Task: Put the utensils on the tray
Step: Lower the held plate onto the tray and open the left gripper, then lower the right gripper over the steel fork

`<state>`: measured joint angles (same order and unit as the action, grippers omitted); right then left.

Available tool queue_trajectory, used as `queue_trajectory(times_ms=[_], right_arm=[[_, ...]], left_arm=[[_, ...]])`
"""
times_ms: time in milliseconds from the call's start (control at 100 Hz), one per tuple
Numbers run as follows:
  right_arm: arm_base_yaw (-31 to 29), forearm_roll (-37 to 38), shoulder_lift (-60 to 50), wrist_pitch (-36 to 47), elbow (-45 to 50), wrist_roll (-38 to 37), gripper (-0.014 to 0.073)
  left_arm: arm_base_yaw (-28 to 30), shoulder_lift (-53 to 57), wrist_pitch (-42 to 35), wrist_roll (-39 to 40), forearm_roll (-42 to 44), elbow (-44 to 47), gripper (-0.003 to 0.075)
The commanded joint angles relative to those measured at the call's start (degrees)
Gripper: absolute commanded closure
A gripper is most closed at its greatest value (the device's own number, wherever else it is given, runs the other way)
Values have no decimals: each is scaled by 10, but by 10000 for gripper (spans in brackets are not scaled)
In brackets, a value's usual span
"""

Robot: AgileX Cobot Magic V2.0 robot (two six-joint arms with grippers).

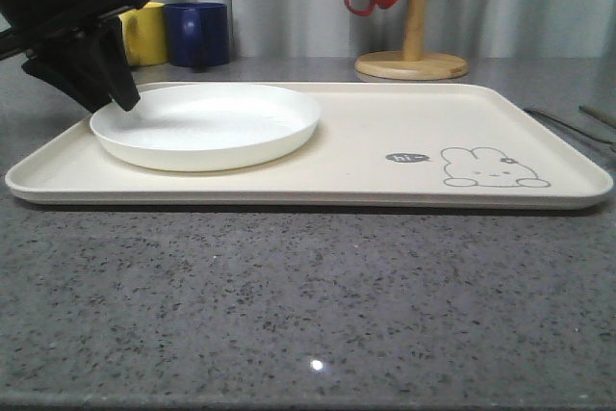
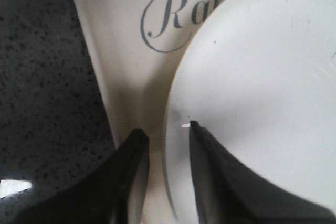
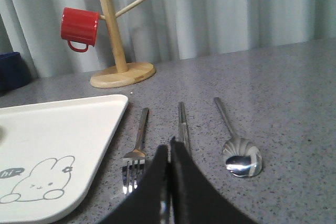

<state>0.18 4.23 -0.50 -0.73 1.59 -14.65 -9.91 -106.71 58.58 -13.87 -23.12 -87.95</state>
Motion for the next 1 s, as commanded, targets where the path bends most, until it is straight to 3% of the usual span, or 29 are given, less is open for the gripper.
queue_trajectory(times_ms=[0, 110, 440, 780, 990], right_arm=[[-2, 2, -14, 47, -10, 4, 671], [-2, 2, -14, 47, -10, 4, 671], [-2, 2, -14, 47, -10, 4, 671], [-2, 2, -14, 47, -10, 4, 671], [-2, 2, -14, 47, -10, 4, 671]], left_arm=[[-4, 28, -8, 5, -17, -21, 392], [-4, 32, -14, 5, -17, -27, 324], [-4, 149, -135, 4, -15, 13, 324], [-4, 398, -335, -39, -12, 239, 328], [-4, 534, -412, -70, -10, 380, 328]])
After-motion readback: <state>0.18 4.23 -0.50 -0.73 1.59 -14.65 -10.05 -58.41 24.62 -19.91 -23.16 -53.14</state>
